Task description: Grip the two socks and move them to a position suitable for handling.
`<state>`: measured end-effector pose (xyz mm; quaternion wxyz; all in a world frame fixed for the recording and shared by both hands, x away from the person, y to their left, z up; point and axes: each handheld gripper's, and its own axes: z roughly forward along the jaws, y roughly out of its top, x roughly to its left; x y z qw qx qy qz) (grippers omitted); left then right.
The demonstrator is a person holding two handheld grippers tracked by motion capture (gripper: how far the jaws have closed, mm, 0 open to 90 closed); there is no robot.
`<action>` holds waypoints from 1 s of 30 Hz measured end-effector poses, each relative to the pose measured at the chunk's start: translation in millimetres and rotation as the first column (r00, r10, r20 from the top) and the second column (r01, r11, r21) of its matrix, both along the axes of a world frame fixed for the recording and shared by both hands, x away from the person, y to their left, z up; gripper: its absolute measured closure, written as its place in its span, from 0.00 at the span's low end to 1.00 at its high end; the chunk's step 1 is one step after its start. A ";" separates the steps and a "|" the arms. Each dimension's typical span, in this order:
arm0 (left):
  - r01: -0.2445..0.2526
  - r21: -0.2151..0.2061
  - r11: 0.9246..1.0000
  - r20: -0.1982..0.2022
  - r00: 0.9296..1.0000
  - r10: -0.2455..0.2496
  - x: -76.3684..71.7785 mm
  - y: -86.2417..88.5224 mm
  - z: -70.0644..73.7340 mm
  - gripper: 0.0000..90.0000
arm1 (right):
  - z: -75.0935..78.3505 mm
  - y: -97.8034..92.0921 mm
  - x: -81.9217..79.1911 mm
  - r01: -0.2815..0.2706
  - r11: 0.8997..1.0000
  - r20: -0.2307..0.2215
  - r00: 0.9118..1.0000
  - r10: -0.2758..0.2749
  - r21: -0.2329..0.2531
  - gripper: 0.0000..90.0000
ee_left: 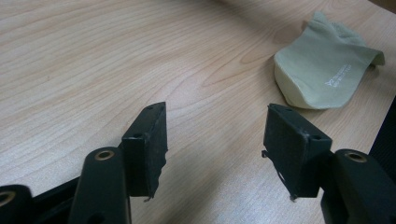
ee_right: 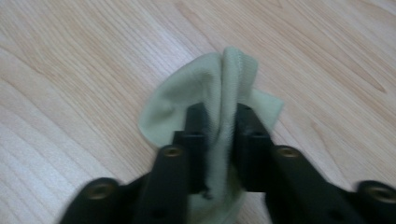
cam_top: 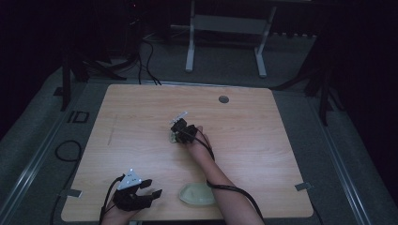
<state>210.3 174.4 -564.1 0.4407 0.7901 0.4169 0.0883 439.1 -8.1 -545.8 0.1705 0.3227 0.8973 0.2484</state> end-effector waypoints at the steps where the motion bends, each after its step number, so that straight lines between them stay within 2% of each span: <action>1: 0.002 -0.001 1.000 -0.003 1.000 -0.002 0.0 -0.4 -0.4 0.44 | 0.6 -1.3 1.0 0.001 1.000 -0.010 1.000 -0.001 0.008 0.90; 4: 0.003 -0.001 1.000 -0.004 1.000 -0.003 0.1 -0.9 -0.6 0.44 | 3.7 -3.9 2.2 0.006 1.000 -0.028 1.000 -0.005 0.013 0.92; 9: -0.004 -0.004 1.000 -0.001 1.000 0.004 0.3 0.1 -0.4 0.44 | 21.5 -12.2 -5.9 0.000 0.998 -0.004 1.000 0.001 0.064 0.92; 14: -0.007 0.002 1.000 0.001 1.000 0.007 0.2 -0.1 0.0 0.44 | 47.8 -26.4 -22.3 -0.015 0.994 0.045 0.999 0.010 0.109 0.92; 19: -0.010 -0.005 1.000 -0.003 1.000 0.010 0.4 -0.4 0.2 0.44 | 65.9 -48.2 -41.6 -0.018 0.989 0.066 0.998 0.009 0.145 0.92; 26: -0.012 -0.004 1.000 -0.006 1.000 0.012 0.2 -2.2 0.2 0.44 | 68.8 -70.5 -61.9 -0.018 0.988 0.082 0.997 0.005 0.154 0.92; 30: -0.015 -0.005 1.000 -0.003 1.000 0.015 -0.1 -2.6 0.7 0.44 | 59.6 -89.3 -82.6 -0.008 0.987 0.075 0.997 -0.004 0.163 0.92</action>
